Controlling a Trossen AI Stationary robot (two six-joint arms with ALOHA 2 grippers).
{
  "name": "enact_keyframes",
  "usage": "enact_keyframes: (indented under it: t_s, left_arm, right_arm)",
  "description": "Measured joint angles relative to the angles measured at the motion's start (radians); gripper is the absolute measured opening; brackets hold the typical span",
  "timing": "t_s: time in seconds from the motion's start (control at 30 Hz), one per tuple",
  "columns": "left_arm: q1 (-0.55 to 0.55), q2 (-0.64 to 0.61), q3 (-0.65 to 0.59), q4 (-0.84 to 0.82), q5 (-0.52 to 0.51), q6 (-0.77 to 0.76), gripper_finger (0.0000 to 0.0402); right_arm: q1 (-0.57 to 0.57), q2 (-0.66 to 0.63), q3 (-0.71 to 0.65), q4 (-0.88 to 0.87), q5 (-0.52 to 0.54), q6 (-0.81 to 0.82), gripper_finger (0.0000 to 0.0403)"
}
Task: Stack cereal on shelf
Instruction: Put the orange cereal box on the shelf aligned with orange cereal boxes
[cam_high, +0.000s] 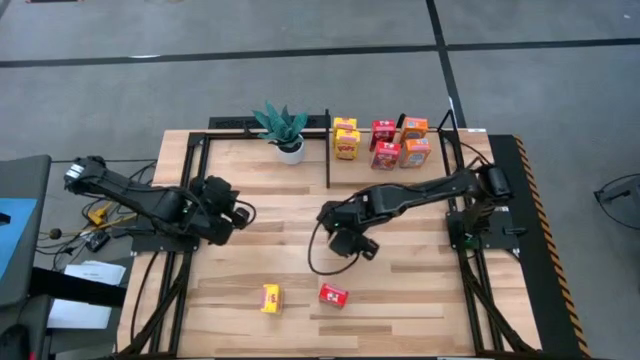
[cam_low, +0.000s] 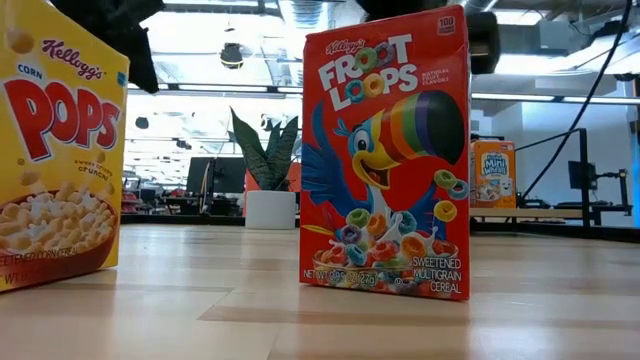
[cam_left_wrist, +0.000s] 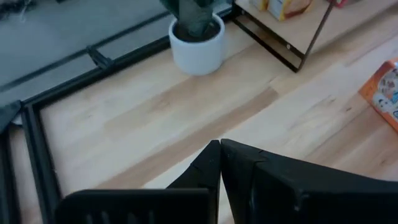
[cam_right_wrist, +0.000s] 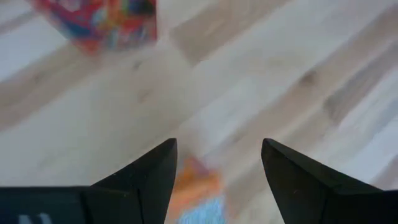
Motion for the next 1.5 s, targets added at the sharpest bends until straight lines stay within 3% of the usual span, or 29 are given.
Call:
enact_keyframes:
  t_s: [0.33, 0.83, 1.03, 1.1, 1.17, 1.27, 1.37, 1.43, 1.5]
  left_arm:
    - [-0.005, 0.01, 0.001, -0.018, 0.001, -0.027, 0.0]
    - [-0.004, 0.011, 0.001, -0.051, -0.001, -0.009, 0.0]
    - [-0.004, 0.01, -0.012, -0.005, -0.088, -0.073, 0.0]
    - [-0.004, 0.01, -0.064, 0.161, -0.137, -0.034, 0.0]
    - [0.002, 0.011, -0.156, 0.44, -0.112, 0.089, 0.0]
    - [0.044, 0.069, -0.366, 1.092, 0.076, 0.321, 0.0]
    - [0.126, 0.216, -0.537, 1.714, 0.237, 0.455, 0.0]
    - [0.201, 0.329, -0.569, 1.921, 0.292, 0.463, 0.0]
    - [0.283, 0.451, -0.539, 1.982, 0.406, 0.471, 0.0]
  right_arm:
    - [0.004, 0.055, 0.0, -0.054, 0.108, -0.086, 0.0261]
    - [-0.002, 0.127, -0.001, -0.107, 0.148, -0.052, 0.0261]
    - [-0.027, 0.105, -0.001, -0.124, 0.144, -0.005, 0.0261]
    - [-0.039, 0.071, -0.002, -0.155, 0.139, 0.018, 0.0261]
    - [-0.054, 0.016, -0.002, -0.186, 0.12, 0.069, 0.026]
    - [-0.101, -0.085, -0.002, -0.225, 0.008, 0.214, 0.026]
    - [-0.16, -0.192, -0.026, -0.19, -0.09, 0.391, 0.026]
    - [-0.186, -0.266, -0.064, -0.155, -0.096, 0.491, 0.026]
    - [-0.197, -0.34, -0.121, -0.109, -0.096, 0.572, 0.026]
